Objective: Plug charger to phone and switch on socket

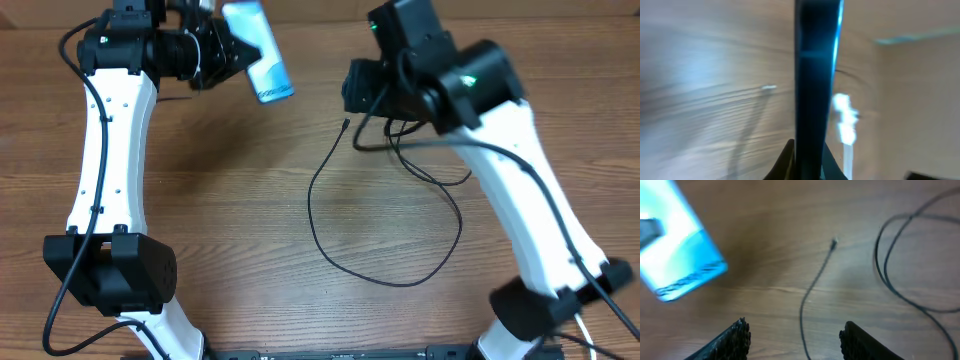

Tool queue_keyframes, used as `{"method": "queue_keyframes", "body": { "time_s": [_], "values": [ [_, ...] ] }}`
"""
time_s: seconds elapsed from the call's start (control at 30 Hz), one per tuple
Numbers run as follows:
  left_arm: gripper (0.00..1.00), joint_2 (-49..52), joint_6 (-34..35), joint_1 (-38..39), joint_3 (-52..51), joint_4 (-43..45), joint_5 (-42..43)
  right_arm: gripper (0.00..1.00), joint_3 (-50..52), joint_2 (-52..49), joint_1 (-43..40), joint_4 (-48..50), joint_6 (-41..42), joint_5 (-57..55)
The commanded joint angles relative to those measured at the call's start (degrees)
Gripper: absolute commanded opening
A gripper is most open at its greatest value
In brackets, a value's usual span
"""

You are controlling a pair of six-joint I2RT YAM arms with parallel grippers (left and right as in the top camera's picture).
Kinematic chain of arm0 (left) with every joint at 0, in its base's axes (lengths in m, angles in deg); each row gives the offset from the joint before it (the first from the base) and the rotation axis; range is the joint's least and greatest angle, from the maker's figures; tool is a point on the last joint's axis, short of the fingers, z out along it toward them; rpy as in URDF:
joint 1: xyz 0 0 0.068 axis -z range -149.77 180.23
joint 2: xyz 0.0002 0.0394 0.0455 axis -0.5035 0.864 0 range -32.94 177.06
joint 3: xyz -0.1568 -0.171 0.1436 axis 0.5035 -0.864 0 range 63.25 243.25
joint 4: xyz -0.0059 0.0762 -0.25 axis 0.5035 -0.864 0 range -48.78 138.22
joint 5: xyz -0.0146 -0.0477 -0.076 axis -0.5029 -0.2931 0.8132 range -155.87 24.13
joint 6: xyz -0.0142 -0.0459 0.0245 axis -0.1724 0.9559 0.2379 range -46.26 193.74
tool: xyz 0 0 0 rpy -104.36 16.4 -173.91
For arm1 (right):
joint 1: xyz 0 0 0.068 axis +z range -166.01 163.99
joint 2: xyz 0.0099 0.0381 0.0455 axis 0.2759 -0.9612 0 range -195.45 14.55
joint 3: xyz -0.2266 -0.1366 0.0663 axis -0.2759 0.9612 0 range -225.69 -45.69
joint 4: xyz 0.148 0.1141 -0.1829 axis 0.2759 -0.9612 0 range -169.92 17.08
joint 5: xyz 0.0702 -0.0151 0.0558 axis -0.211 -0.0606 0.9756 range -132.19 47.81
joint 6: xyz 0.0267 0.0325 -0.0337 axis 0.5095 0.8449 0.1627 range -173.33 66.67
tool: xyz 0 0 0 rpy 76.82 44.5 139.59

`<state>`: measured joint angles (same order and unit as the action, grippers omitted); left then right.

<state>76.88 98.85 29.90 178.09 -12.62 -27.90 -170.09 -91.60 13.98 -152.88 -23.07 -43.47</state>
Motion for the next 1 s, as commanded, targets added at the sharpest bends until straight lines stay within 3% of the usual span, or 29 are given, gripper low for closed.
{"method": "queue_keyframes", "body": {
  "time_s": [0.0,0.17,0.5,0.97],
  "values": [
    [0.04,-0.44,1.77,0.74,0.85,-3.34,-21.31,0.59,2.32,-5.53,1.53,0.15,1.46,2.32],
    [0.04,-0.44,5.16,-0.09,0.85,-8.35,-30.73,0.59,3.93,-13.49,5.25,0.52,3.39,2.62],
    [0.04,-0.44,4.66,-0.92,0.85,-11.37,-30.93,0.47,4.83,-24.13,9.38,1.81,12.22,-0.85],
    [0.04,-0.44,4.61,-0.92,0.85,-11.34,-29.75,0.42,5.31,-31.36,9.81,3.93,13.07,0.07]
  ]
}}
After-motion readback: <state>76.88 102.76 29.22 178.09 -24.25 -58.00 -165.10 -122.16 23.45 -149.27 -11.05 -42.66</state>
